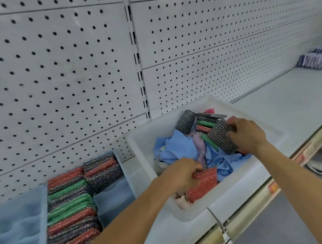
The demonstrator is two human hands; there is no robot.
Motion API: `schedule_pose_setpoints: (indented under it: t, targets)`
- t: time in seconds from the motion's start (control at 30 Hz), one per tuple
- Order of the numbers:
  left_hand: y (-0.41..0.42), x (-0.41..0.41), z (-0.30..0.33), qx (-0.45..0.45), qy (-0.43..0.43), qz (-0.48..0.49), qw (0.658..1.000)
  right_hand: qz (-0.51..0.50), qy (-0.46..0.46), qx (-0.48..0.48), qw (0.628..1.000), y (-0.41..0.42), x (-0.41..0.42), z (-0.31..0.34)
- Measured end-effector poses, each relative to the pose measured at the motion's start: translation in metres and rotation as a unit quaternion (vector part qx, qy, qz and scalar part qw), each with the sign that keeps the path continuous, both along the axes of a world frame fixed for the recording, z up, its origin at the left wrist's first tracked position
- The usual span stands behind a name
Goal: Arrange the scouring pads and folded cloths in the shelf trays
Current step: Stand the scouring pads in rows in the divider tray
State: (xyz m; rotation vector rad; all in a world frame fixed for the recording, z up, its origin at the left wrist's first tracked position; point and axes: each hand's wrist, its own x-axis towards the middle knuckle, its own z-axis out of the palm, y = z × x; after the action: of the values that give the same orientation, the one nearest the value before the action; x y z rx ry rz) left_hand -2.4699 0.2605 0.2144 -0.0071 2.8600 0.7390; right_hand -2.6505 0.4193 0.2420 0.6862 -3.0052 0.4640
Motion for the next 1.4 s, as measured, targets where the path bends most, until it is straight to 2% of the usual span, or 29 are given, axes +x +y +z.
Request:
schedule_pose_setpoints:
  t: [0.1, 0.17, 0.3, 0.37, 0.5, 0.63, 0.83, 1.07, 1.17, 1.3, 1.4]
  targets:
    - [-0.005, 0.012, 0.008, 0.001, 0.058, 0.068, 0.996, -0.021, 0.043, -0.059, 0.997, -0.006, 0.012, 0.016]
    - [-0.013, 0.024, 0.019, 0.047, 0.110, 0.127, 0.985, -0.024, 0.082, -0.096, 0.992, -0.013, 0.024, 0.026]
    - [-0.040, 0.066, 0.041, 0.186, 0.198, 0.228, 0.935, 0.025, 0.106, -0.192, 0.975, -0.037, 0.048, 0.040]
    - [-0.062, 0.095, 0.048, 0.220, 0.233, 0.283, 0.904, 0.072, 0.093, -0.230, 0.966, -0.052, 0.062, 0.042]
    - [-0.115, 0.154, 0.055, 0.138, 0.244, 0.390, 0.877, 0.145, 0.042, -0.301, 0.942, -0.085, 0.097, 0.045]
    - [-0.148, 0.175, 0.045, 0.028, 0.167, 0.416, 0.894, 0.208, -0.013, -0.344, 0.916, -0.117, 0.135, 0.047]
    - [-0.158, 0.166, 0.022, -0.097, 0.099, 0.363, 0.921, 0.231, -0.030, -0.340, 0.911, -0.135, 0.162, 0.039]
    - [-0.158, 0.158, -0.003, -0.194, 0.105, 0.358, 0.907, 0.245, -0.051, -0.337, 0.908, -0.137, 0.184, 0.030]
    - [-0.161, 0.163, -0.016, -0.196, 0.102, 0.341, 0.914, 0.254, -0.048, -0.318, 0.912, -0.137, 0.187, 0.027]
    - [-0.169, 0.172, -0.023, -0.123, 0.115, 0.344, 0.924, 0.245, -0.052, -0.319, 0.914, -0.137, 0.187, 0.025]
    - [-0.172, 0.175, -0.020, -0.101, 0.091, 0.315, 0.939, 0.240, -0.062, -0.321, 0.914, -0.140, 0.187, 0.021]
